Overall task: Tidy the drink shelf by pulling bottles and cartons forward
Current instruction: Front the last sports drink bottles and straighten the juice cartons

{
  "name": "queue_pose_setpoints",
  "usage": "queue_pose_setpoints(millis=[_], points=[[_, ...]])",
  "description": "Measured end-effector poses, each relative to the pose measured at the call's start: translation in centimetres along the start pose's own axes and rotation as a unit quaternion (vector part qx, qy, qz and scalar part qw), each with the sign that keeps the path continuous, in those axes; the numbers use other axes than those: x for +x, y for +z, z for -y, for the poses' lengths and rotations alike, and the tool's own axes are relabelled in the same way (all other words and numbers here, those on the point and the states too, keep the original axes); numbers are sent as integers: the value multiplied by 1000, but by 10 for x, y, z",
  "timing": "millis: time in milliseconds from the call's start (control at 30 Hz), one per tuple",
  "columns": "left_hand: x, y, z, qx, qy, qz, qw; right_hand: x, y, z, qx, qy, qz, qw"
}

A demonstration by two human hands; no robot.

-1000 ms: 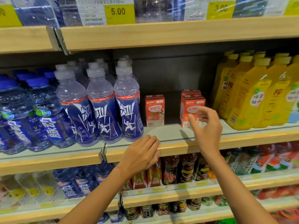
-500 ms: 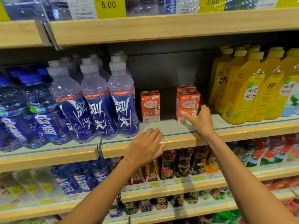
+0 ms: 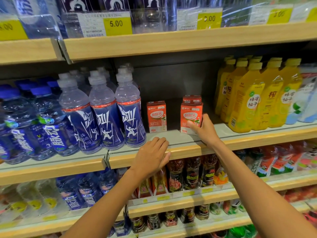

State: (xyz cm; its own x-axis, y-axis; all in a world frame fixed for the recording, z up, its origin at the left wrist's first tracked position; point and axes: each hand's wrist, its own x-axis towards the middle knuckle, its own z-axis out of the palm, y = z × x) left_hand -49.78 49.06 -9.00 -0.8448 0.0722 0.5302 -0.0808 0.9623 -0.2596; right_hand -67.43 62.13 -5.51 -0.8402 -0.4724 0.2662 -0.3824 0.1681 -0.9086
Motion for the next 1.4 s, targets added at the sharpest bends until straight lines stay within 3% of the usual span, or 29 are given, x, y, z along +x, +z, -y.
queue_pose_setpoints(millis=[100,200,300,400,500,767,867,1033,1133,1267,1400], points=[[2,-12,-1,-90,-52,51,993,-10,0,3,37,5,14,999],[7,-27,-5,-238,-164,26,957,-26,3,15,106,13,22,994],[25,-52,-10,-390,-261,-51,882,-47,10,31,157,-13,41,987],[44,-82,-15,-545,-324,-68,770,-68,22,44,183,-37,84,979],[51,-100,-18,-593,-358,-72,718,-81,36,51,196,-51,96,975],[44,-108,-26,-497,-446,-139,731,-110,68,66,112,-155,117,974],[39,-109,-18,-488,-459,-173,722,-114,71,72,115,-159,134,971],[32,-113,9,-596,-408,-149,675,-110,59,75,235,-83,175,953],[30,-115,20,-665,-358,-97,648,-108,58,76,308,-11,237,921],[30,-113,28,-681,-330,-42,653,-106,60,79,397,52,297,867],[29,-112,32,-663,-295,-6,688,-104,59,75,366,65,296,880]])
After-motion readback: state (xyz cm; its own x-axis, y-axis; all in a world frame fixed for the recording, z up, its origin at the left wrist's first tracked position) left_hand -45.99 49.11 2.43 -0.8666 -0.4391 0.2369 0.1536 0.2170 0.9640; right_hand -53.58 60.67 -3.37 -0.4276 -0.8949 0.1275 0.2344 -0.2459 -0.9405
